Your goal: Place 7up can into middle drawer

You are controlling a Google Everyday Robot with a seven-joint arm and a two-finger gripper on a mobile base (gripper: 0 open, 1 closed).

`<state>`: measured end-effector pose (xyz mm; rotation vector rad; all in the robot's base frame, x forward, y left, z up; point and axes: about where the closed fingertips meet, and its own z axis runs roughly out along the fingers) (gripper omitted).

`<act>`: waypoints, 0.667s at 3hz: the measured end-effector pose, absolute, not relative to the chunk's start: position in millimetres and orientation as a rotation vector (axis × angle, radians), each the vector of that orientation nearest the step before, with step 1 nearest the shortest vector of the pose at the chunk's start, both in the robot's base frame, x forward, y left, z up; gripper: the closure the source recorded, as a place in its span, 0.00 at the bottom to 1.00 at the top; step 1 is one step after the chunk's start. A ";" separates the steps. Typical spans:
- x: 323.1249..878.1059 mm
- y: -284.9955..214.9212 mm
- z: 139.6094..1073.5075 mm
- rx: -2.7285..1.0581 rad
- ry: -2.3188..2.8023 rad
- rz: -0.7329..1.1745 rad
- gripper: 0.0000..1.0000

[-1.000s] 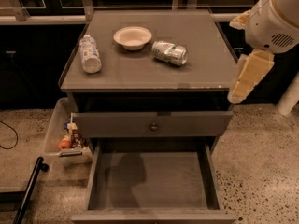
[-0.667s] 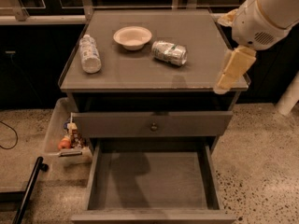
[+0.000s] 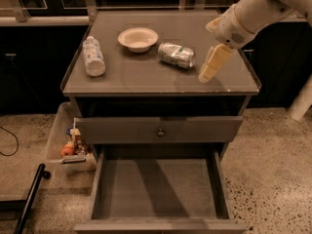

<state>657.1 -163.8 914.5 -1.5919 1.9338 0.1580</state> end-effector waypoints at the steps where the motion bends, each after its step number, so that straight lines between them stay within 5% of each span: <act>1: 655.5 -161.2 914.9 -1.594 1.929 0.154 0.00; 2: 670.6 -159.9 909.1 -1.531 1.886 0.176 0.00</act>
Offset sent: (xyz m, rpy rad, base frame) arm 0.0361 0.0005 -0.0058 0.1509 -0.1189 -0.0437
